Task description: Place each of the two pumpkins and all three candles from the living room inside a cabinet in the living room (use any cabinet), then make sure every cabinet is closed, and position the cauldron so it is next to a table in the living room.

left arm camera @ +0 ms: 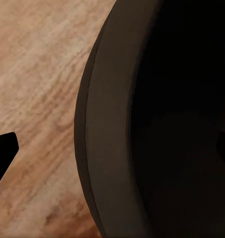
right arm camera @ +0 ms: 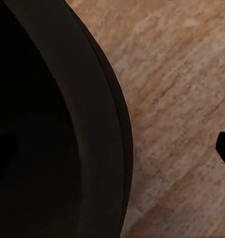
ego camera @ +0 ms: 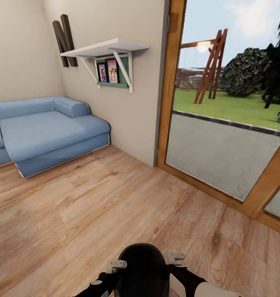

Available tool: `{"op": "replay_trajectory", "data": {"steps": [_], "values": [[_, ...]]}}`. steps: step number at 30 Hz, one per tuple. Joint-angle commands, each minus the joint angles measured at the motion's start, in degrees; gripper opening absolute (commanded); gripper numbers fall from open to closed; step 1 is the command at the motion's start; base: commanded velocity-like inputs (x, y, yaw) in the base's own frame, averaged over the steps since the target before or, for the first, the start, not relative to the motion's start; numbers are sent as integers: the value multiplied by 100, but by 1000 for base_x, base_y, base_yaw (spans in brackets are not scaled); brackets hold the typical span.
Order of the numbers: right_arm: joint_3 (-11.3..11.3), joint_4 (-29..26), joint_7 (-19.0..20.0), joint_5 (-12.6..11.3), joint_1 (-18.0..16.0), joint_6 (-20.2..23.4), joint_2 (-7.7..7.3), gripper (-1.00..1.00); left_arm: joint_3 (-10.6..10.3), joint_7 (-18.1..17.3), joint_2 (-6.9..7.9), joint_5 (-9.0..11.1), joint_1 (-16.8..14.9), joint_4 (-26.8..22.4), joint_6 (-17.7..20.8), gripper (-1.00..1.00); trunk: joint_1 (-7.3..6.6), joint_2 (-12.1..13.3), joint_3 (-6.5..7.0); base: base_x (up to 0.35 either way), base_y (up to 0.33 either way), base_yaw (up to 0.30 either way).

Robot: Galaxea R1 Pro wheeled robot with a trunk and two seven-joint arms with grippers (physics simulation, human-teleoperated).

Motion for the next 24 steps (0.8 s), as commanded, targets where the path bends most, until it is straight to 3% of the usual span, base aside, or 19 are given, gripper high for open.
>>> {"op": "replay_trajectory", "data": {"steps": [1, 7, 12, 17, 24], "values": [[47, -13, -36, 6, -1, 29, -2, 100, -49, 39, 6, 42, -3, -7, 1, 100, -1, -2, -5, 0, 0, 0], [44, -13, -37, 78, -1, -80, -2, 100, -49, 39, 5, 43, -3, -7, 1, 100, -1, -2, -5, 0, 0, 0], [44, -13, -37, 83, -1, -110, -2, 100, -49, 39, 4, 44, -3, -7, 1, 100, 109, -202, -95, 0, 0, 0], [44, -13, -37, 83, -1, -113, -2, 100, -49, 39, 3, 42, -3, -7, 1, 100, 125, -216, -205, 0, 0, 0], [44, -13, -37, 83, -1, -114, -2, 100, -49, 39, 5, 44, -3, -7, 1, 100, 125, -216, -205, 0, 0, 0]]}}
